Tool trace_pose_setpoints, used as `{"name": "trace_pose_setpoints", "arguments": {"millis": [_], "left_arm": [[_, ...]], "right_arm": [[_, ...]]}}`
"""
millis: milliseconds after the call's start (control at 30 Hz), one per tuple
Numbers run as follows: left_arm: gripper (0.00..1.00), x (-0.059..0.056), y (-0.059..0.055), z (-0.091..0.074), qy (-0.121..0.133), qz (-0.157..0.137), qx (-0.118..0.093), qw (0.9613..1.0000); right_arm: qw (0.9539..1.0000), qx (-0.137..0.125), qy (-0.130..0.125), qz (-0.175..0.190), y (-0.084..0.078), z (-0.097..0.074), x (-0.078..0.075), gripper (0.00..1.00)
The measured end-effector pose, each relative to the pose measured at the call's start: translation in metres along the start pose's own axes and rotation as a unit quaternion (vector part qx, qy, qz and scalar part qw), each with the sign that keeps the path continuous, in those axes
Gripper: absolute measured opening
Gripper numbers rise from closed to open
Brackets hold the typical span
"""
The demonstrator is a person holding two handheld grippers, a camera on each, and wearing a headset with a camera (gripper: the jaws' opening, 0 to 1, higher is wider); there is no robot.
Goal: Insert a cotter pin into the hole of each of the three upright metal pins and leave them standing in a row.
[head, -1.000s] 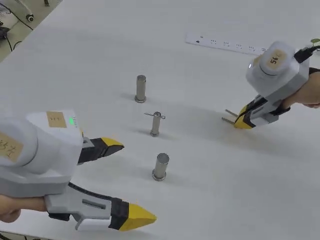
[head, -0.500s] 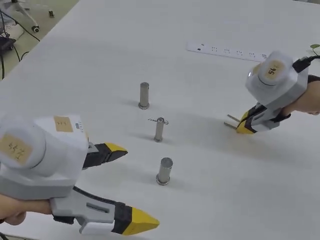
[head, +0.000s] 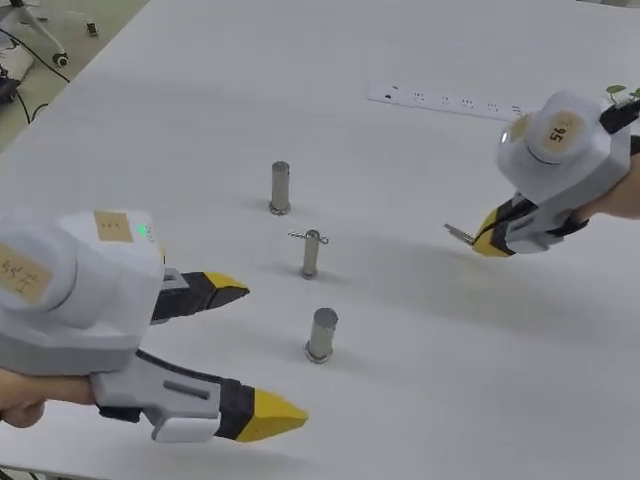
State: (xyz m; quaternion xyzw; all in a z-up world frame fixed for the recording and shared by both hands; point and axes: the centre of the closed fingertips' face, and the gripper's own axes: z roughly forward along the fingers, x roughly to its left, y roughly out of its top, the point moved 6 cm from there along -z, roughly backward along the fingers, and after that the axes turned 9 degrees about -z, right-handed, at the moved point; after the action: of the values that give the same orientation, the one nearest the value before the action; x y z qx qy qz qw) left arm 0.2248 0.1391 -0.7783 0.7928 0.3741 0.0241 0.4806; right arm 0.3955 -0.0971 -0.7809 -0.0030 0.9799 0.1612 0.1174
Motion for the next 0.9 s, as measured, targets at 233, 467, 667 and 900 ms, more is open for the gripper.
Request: {"name": "trace_pose_setpoints", "arguments": {"millis": [233,467,667,900], "left_arm": [[0.78,0.002,0.005,0.0,-0.002,0.008,0.005,1.0],[0.78,0.004,0.015,0.0,-0.004,0.011,-0.005,0.9999],[0.77,0.005,0.025,0.001,-0.007,0.014,-0.013,0.9998],[0.75,0.009,0.042,0.006,-0.013,0.002,-0.022,0.9997]], "right_arm": [[0.9995,-0.023,-0.019,-0.011,0.008,-0.017,0.012,0.02],[0.998,-0.044,-0.045,-0.011,0.017,-0.026,0.024,0.02],[0.9957,-0.062,-0.066,-0.019,0.026,-0.033,0.035,0.02],[0.9924,-0.075,-0.09,-0.038,0.036,-0.043,0.045,0.02]]}}
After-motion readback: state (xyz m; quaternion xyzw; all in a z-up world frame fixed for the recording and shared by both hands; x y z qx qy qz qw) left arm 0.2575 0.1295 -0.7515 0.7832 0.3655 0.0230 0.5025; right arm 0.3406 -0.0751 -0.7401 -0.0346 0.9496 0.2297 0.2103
